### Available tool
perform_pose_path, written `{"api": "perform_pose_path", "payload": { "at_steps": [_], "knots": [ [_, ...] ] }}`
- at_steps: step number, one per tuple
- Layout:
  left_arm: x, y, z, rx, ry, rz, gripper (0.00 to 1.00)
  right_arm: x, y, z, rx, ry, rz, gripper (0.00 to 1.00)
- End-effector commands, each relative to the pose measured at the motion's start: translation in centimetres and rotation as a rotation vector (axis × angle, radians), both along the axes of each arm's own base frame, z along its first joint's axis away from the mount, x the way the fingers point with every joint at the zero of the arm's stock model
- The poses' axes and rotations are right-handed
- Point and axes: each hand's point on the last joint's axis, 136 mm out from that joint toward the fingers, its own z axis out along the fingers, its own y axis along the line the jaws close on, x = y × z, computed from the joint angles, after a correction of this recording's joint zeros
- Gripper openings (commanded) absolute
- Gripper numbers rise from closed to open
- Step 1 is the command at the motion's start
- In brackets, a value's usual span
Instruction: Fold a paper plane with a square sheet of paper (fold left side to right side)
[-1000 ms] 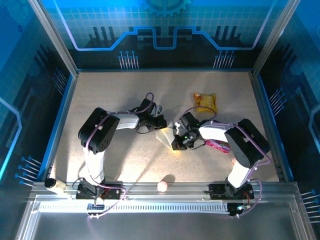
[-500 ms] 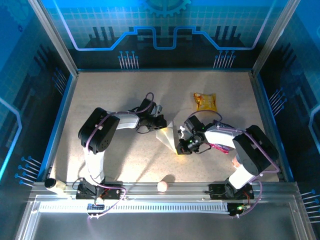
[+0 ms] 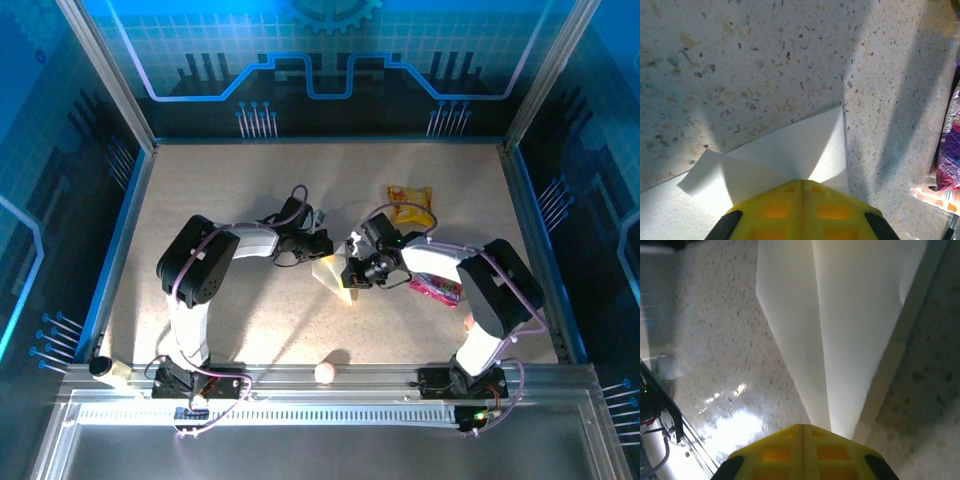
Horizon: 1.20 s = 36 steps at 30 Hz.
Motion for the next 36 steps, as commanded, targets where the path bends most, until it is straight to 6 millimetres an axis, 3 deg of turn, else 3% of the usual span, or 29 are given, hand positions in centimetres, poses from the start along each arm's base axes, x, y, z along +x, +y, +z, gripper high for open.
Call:
{"api": "perform_pose_path", "payload": {
  "at_steps": [1,8,14,19,23,28,36],
  "knots": [
    [-1.9,1.9,-3.9,0.128,0.101,0.025,0.0,1.1,0.1,-0.7,-0.01,0.006,-0.012,0.0],
    [-1.3,1.2,-1.4,0.087,0.057,0.01,0.02,-0.3,-1.8,-4.1,-0.096,0.064,-0.023,0.0],
    [-0.3,0.6,3.3,0.044,-0.039,-0.002,0.03,-3.0,-4.0,-7.1,-0.166,0.141,-0.038,0.0],
    [-1.1,0.7,6.0,-0.016,-0.094,0.01,0.03,-4.0,-5.1,-8.4,-0.204,0.169,-0.042,0.0],
    [-3.2,0.1,6.1,-0.079,-0.092,0.015,0.03,-3.9,-5.5,-8.5,-0.232,0.168,-0.044,0.0],
    [-5.3,-2.1,4.7,-0.093,-0.068,-0.018,0.03,-4.0,-5.9,-8.7,-0.262,0.178,-0.045,0.0],
    [-5.8,-4.2,2.0,-0.074,-0.024,-0.033,0.02,-4.0,-6.1,-8.8,-0.278,0.187,-0.043,0.0]
  ]
}}
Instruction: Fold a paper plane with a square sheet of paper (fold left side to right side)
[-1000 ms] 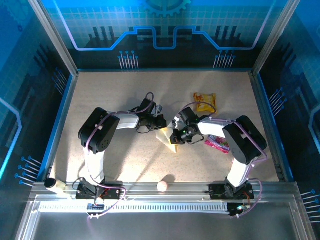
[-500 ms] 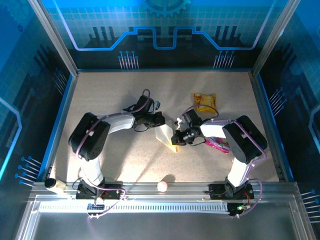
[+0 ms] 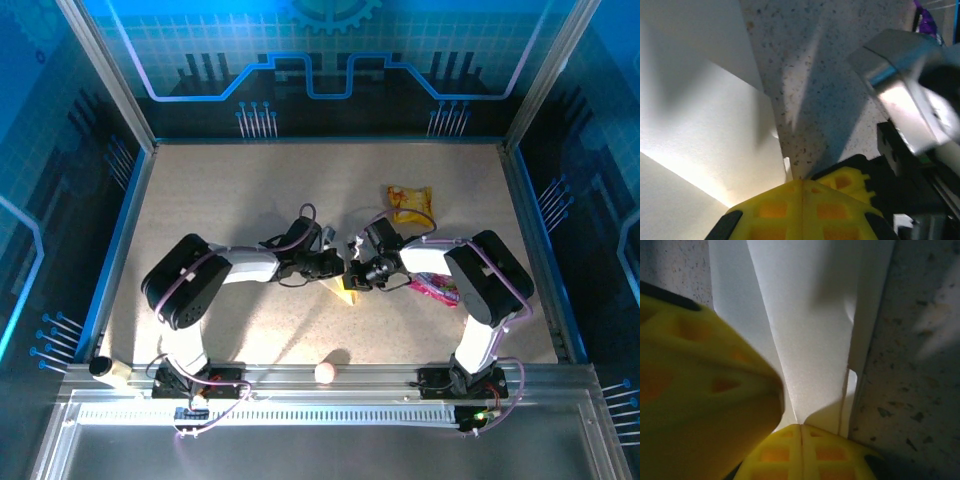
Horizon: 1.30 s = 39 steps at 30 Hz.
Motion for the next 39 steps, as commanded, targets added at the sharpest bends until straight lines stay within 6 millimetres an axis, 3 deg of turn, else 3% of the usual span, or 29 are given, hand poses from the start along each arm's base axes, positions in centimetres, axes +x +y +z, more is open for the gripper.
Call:
{"api": "perform_pose_path", "payload": {
  "at_steps": [1,14,20,39],
  "knots": [
    [0.6,-0.8,-0.6,-0.001,0.003,0.01,0.02,-4.1,-5.3,-5.9,-0.296,0.154,-0.02,0.0],
    [0.4,0.2,-3.8,0.059,0.047,0.049,0.02,-4.6,-6.0,-6.3,-0.337,0.172,-0.012,0.0],
    [1.0,0.9,-4.3,0.096,0.036,0.05,0.02,-5.0,-6.8,-6.5,-0.383,0.184,-0.005,0.0],
    [8.0,6.3,-4.6,0.134,-0.044,0.134,0.02,-5.3,-7.0,-6.5,-0.389,0.195,-0.006,0.0]
  ]
}}
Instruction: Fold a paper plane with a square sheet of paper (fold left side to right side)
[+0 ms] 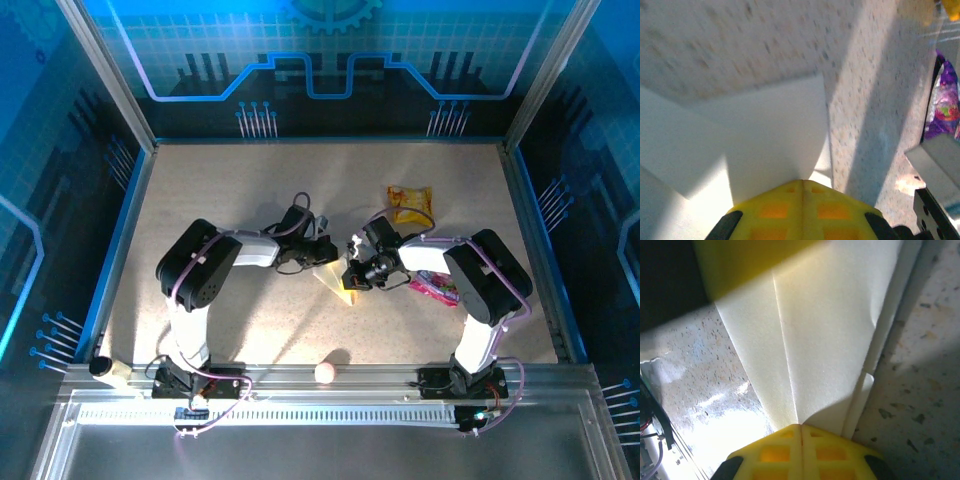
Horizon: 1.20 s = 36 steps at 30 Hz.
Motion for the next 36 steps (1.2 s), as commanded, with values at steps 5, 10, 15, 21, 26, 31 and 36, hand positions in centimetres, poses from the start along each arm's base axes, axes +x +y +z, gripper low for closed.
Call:
{"api": "perform_pose_path", "payload": {
  "at_steps": [5,10,15,21,26,31,36],
  "knots": [
    [4.2,5.5,-2.3,0.135,-0.041,0.104,0.02,-5.2,-6.8,-6.1,-0.36,0.18,-0.021,0.0],
    [5.8,6.2,-1.2,0.138,-0.061,0.099,0.03,-4.9,-6.2,-5.6,-0.334,0.171,-0.023,0.0],
    [6.7,5.4,2.9,0.082,-0.129,0.077,0.07,-3.5,-3.9,-3.7,-0.213,0.129,-0.029,0.0],
    [5.1,5.9,9.2,0.049,-0.219,0.071,0.13,-0.2,0.1,2.1,-0.011,-0.015,-0.033,0.1],
    [0.8,7.1,11.0,0.014,-0.226,0.106,0.29,2.5,0.6,7.8,0.068,-0.211,-0.041,0.29],
    [-4.1,7.7,10.8,-0.014,-0.213,0.157,0.4,3.4,-1.3,8.4,0.078,-0.25,-0.025,0.44],
    [-7.3,8.6,9.4,-0.044,-0.18,0.208,0.44,4.1,-1.4,6.5,0.076,-0.207,-0.004,0.44]
  ]
}}
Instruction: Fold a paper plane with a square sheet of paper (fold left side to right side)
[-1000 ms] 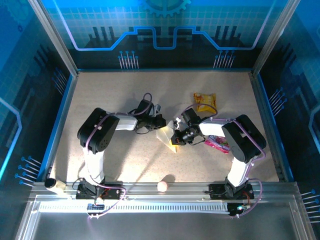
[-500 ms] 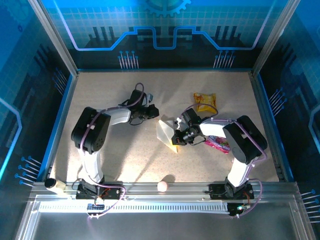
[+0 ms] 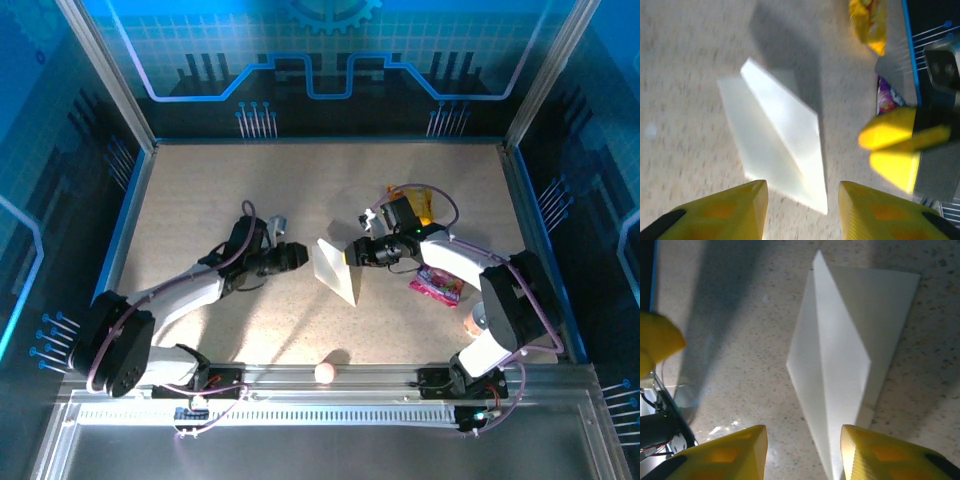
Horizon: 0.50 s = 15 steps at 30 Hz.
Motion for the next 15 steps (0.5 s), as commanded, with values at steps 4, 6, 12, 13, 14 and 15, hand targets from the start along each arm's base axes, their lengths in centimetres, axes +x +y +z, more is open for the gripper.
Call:
{"api": "perform_pose_path", "payload": {
  "at_steps": [4,6,12,13,14,15],
  "knots": [
    [-1.5,1.6,-0.2,-0.033,0.0,0.094,0.45,0.5,0.8,-2.3,0.015,0.061,0.058,0.44],
    [-1.9,2.0,-0.3,-0.024,-0.002,0.102,0.46,0.9,1.1,-2.6,0.022,0.064,0.064,0.44],
    [-2.5,2.4,0.0,-0.029,-0.011,0.106,0.47,1.3,1.7,-3.4,0.048,0.075,0.072,0.35],
    [-2.5,2.4,0.1,-0.031,-0.014,0.105,0.47,1.2,1.8,-3.6,0.052,0.08,0.073,0.33],
    [-2.6,2.4,0.1,-0.032,-0.016,0.105,0.48,1.2,1.8,-3.7,0.056,0.082,0.073,0.3],
    [-2.5,2.4,0.4,-0.037,-0.023,0.105,0.49,1.2,1.9,-3.7,0.06,0.084,0.074,0.27]
  ]
}}
